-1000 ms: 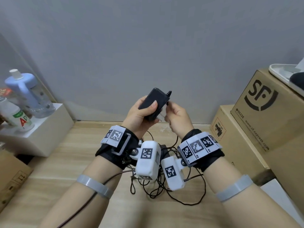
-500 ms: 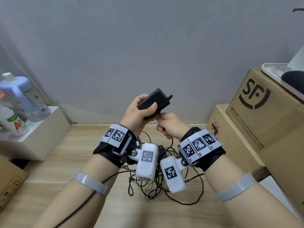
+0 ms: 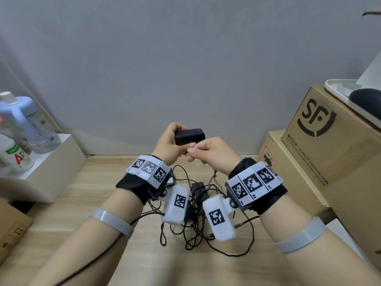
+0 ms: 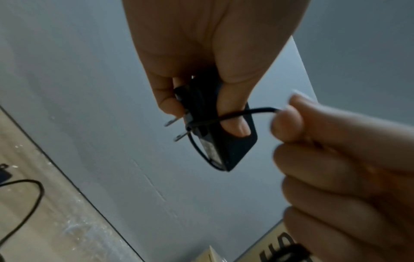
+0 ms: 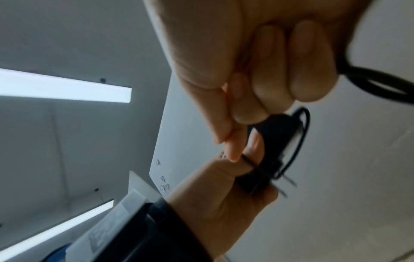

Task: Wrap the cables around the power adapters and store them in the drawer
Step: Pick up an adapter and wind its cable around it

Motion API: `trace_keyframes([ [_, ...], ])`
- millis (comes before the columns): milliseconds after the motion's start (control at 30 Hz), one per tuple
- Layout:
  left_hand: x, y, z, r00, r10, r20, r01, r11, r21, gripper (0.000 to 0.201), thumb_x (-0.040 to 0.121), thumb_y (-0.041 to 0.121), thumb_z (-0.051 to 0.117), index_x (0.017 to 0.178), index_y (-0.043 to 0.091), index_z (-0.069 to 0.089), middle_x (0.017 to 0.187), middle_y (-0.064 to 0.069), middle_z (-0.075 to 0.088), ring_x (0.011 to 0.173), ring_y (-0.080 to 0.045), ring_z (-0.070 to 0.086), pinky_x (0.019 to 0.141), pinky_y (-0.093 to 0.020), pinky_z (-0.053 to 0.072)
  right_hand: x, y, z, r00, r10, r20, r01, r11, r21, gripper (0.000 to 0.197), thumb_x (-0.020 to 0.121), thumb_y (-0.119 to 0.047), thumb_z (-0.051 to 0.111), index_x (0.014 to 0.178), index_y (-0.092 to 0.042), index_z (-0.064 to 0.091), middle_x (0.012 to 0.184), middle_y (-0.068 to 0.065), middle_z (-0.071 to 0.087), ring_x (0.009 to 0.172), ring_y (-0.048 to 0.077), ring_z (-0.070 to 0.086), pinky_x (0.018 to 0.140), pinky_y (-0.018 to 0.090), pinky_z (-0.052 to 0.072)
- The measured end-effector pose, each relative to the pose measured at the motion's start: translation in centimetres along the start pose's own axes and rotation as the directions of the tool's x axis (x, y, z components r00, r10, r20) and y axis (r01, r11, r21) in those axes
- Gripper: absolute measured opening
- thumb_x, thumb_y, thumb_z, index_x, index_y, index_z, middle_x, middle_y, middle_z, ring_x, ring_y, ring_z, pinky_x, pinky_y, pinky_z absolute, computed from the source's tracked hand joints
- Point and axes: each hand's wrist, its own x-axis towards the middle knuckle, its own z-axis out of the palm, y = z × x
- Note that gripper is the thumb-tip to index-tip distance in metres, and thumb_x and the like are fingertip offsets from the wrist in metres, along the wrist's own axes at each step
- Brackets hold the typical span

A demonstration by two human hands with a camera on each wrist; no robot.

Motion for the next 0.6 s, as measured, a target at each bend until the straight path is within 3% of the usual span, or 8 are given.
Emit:
trace_keyframes([
  [67,0.2,-0.3,-0.8,0.999,-0.036,0.023,0.034,0.997,0.073,0.038,0.072,-0.010,0.068,0.088,0.019,0.050,0.081,-0.001,0.055,0.055,-0.009,0.052,0.047,-0.015,0.045,0.2,0.1,-0.3,0.996,-0.057,-0.068,0.057,0.998,-0.010,0.022,0.083,-0.025,0.065,0.062,-0.024,0.068,0.059,-0.012,0.064,0.066,0.003,0.056,0.071,0.026,0.045],
  [133,0.2,-0.2,-1.4,0.997,-0.041,0.063,0.035,0.995,0.091,0.043,0.066,-0.010,0.074,0.085,0.024,0.056,0.081,0.001,0.059,0.061,-0.012,0.056,0.052,-0.017,0.049,0.2,0.1,-0.7,0.990,-0.075,-0.120,0.071,0.997,-0.037,0.013,0.078,-0.025,0.070,0.067,-0.019,0.072,0.069,-0.001,0.067,0.076,0.014,0.060,0.079,0.033,0.047],
  [233,0.0,0.3,-1.6,0.985,-0.062,0.163,0.047,0.995,0.093,0.042,0.061,-0.007,0.079,0.085,0.023,0.061,0.078,0.001,0.062,0.063,-0.010,0.058,0.055,-0.016,0.051,0.5,0.0,-1.1,0.968,-0.109,-0.228,0.089,0.991,-0.096,0.008,0.069,-0.023,0.077,0.064,-0.023,0.070,0.067,-0.002,0.066,0.073,0.014,0.061,0.074,0.029,0.048],
  [367,-0.1,1.0,-2.1,0.941,-0.111,0.320,0.087,0.992,0.087,0.043,0.061,-0.010,0.078,0.088,0.019,0.061,0.075,-0.002,0.062,0.057,-0.004,0.059,0.052,-0.016,0.050,1.0,0.8,-1.7,0.927,-0.112,-0.357,0.121,0.993,0.003,0.018,0.067,-0.018,0.079,0.059,-0.026,0.066,0.057,-0.010,0.063,0.060,0.005,0.057,0.064,0.021,0.047],
  [433,-0.3,1.0,-2.6,0.917,-0.095,0.388,0.117,0.992,-0.035,0.049,0.050,0.001,0.086,0.090,0.016,0.061,0.075,0.000,0.066,0.062,-0.009,0.062,0.054,-0.018,0.052,1.2,1.3,-1.9,0.916,-0.111,-0.385,0.138,0.989,0.044,0.009,0.076,-0.017,0.073,0.069,-0.021,0.070,0.067,-0.007,0.065,0.069,0.007,0.059,0.073,0.024,0.048],
  [500,-0.2,0.9,-2.6,0.914,-0.040,0.403,0.151,0.957,-0.248,0.070,0.032,0.021,0.094,0.094,0.013,0.061,0.076,-0.001,0.068,0.065,-0.013,0.064,0.053,-0.021,0.053,1.3,1.9,-1.7,0.923,-0.107,-0.370,0.127,0.991,0.030,0.011,0.086,-0.019,0.062,0.083,-0.016,0.072,0.077,-0.007,0.065,0.080,0.010,0.059,0.080,0.026,0.046],
  [600,0.2,1.1,-2.2,0.948,0.001,0.319,0.153,0.876,-0.457,0.087,0.029,0.036,0.094,0.105,0.012,0.059,0.083,-0.004,0.068,0.069,-0.017,0.064,0.053,-0.024,0.054,1.5,2.8,-0.7,0.963,-0.066,-0.262,0.058,0.998,-0.037,0.026,0.094,-0.022,0.049,0.074,-0.029,0.065,0.061,-0.011,0.054,0.061,0.008,0.049,0.062,0.026,0.039],
])
